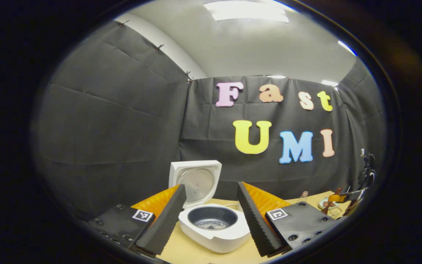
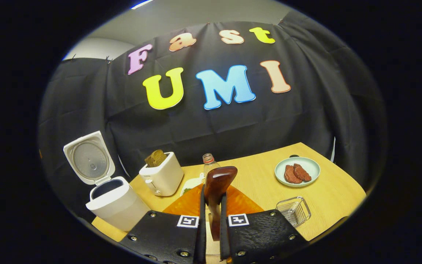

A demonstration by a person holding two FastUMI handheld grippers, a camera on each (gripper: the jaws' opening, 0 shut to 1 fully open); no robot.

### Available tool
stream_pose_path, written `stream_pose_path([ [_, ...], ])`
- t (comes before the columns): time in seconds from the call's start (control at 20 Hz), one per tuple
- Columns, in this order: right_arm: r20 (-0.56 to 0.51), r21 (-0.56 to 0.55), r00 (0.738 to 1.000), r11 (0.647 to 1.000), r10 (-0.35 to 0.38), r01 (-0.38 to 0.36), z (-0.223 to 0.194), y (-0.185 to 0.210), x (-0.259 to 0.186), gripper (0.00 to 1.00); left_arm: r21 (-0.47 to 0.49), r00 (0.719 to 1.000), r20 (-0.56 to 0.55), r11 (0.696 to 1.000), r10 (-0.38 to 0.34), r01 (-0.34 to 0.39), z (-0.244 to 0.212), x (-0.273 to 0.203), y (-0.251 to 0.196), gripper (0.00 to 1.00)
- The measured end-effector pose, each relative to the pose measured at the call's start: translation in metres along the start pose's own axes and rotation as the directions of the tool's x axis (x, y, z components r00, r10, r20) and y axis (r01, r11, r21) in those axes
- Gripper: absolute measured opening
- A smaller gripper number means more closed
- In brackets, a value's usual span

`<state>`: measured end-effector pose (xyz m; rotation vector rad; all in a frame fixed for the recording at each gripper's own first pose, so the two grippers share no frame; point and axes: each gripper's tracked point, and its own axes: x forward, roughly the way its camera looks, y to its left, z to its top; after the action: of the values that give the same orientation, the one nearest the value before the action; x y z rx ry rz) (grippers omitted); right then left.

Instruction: Close the left gripper, press the button to open the rice cooker; take a wooden spoon from the chopstick holder with the right hand, scoop a spoonful of rice and pour it into the rice cooker, then put the wooden spoon back into the chopstick holder.

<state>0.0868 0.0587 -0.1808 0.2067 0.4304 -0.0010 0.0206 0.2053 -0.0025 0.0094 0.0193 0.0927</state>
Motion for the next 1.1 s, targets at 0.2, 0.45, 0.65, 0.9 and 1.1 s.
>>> stream_pose_path([
  [0.2, -0.035, -0.091, 0.999, 0.996, -0.013, 0.01, -0.033, 0.006, 0.015, 0.15, 0.024, 1.0, -0.013, 0.999, 0.028, -0.028, -0.005, -0.007, 0.017, 0.99],
  [0.45, -0.048, -0.183, 0.999, 0.983, -0.01, 0.001, -0.056, 0.019, 0.024, 0.15, 0.038, 0.998, -0.026, 0.998, 0.052, -0.051, -0.008, -0.016, 0.028, 0.97],
  [0.65, -0.1, -0.127, 0.993, 0.99, 0.055, -0.068, -0.072, 0.047, 0.022, 0.15, 0.023, 0.999, -0.024, 0.999, 0.049, -0.048, -0.007, -0.018, 0.024, 0.97],
  [0.9, -0.148, 0.052, 0.978, 0.989, 0.144, -0.137, -0.08, 0.067, 0.015, 0.15, 0.011, 0.999, -0.02, 0.999, 0.035, -0.035, -0.009, -0.017, 0.017, 0.96],
  [1.1, -0.181, 0.276, 0.969, 0.954, 0.168, -0.114, -0.077, 0.054, 0.017, 0.15, 0.019, 0.999, -0.02, 0.999, 0.036, -0.035, -0.011, -0.021, 0.017, 0.97],
])
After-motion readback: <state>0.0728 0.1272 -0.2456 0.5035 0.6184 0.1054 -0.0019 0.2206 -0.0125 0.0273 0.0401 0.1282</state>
